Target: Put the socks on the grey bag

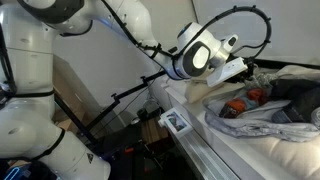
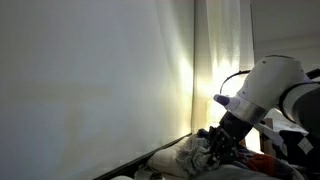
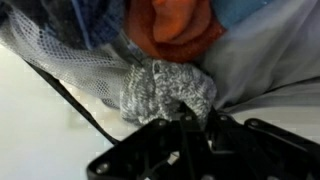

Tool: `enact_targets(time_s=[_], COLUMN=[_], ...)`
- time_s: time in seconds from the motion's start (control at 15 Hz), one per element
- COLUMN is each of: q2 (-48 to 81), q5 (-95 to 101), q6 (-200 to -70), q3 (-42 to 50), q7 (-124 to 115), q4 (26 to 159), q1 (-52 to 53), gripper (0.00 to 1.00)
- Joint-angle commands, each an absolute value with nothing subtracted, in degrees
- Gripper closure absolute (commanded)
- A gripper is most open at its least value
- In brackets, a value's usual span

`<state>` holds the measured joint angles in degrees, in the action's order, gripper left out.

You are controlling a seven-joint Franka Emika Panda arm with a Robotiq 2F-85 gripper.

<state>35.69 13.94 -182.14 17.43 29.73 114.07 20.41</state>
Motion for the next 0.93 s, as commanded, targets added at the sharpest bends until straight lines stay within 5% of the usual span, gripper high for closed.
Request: enact_targets(time_s=[0.0, 0.87], q2=[34.31, 34.72], q5=[19.48, 25.70], q6=[-178.96, -181.34], q3=[14.95, 19.42], q7=[26.12, 23.04], q4=[113.49, 115.77], q1=[17.20, 18.17], gripper=[0.97, 0.97])
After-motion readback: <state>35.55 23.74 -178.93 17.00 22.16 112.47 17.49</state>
